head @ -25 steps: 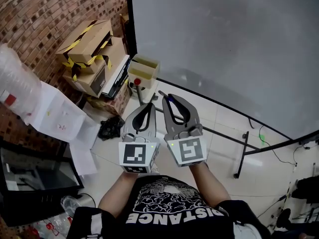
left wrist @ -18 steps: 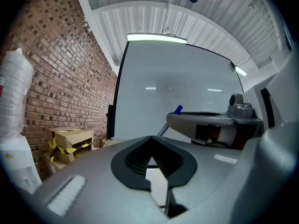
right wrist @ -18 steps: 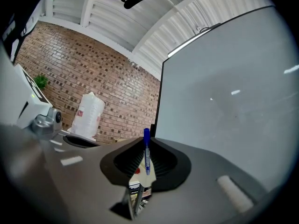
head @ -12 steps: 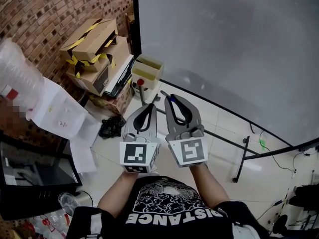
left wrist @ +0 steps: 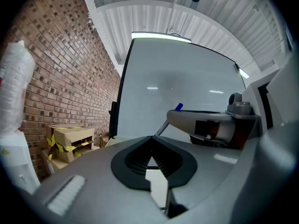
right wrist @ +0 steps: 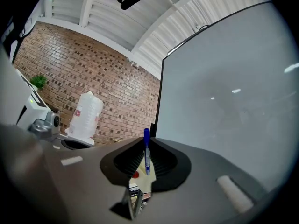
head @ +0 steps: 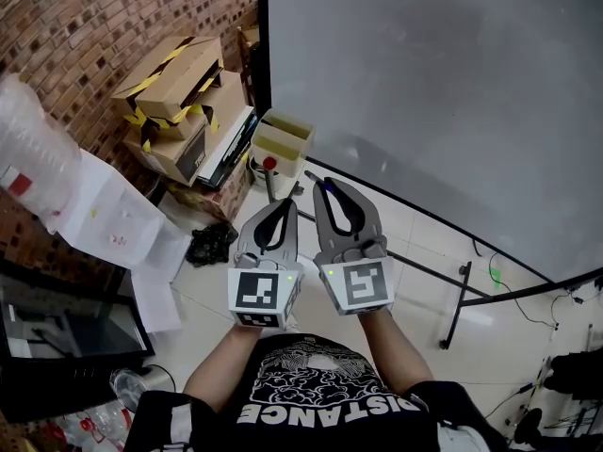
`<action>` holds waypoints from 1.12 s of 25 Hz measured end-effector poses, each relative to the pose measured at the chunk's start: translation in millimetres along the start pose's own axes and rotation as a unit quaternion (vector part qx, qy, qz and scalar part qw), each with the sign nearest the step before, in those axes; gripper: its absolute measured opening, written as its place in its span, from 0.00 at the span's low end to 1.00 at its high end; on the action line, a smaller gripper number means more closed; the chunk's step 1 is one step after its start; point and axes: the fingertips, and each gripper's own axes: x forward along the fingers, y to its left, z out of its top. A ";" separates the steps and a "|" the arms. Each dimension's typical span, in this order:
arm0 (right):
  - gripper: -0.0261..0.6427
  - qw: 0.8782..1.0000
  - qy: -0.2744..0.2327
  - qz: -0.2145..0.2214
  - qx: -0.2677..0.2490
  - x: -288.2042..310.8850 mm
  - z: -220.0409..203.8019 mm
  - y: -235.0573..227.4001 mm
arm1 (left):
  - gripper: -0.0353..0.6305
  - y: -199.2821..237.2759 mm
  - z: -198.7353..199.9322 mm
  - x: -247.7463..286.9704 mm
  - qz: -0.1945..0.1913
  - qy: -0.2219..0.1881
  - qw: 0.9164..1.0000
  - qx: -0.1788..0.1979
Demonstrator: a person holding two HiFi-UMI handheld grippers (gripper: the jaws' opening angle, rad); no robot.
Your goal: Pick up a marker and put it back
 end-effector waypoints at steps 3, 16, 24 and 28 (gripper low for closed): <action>0.09 1.000 0.000 0.000 0.000 10.9 -2.6 -0.7 | 0.06 8.5 1.0 4.9 0.002 -0.001 1.000 0.001; 0.09 1.000 0.021 -0.002 -0.011 53.7 -23.9 2.4 | 0.06 34.2 -0.6 21.7 -0.008 0.003 1.000 -0.002; 0.09 0.999 0.042 -0.001 -0.012 78.1 -46.4 -0.3 | 0.06 48.6 -5.1 33.6 -0.007 0.006 1.000 -0.005; 0.09 0.998 0.059 0.001 -0.014 89.1 -61.9 -0.5 | 0.06 56.7 -8.6 37.8 -0.005 0.011 1.000 -0.006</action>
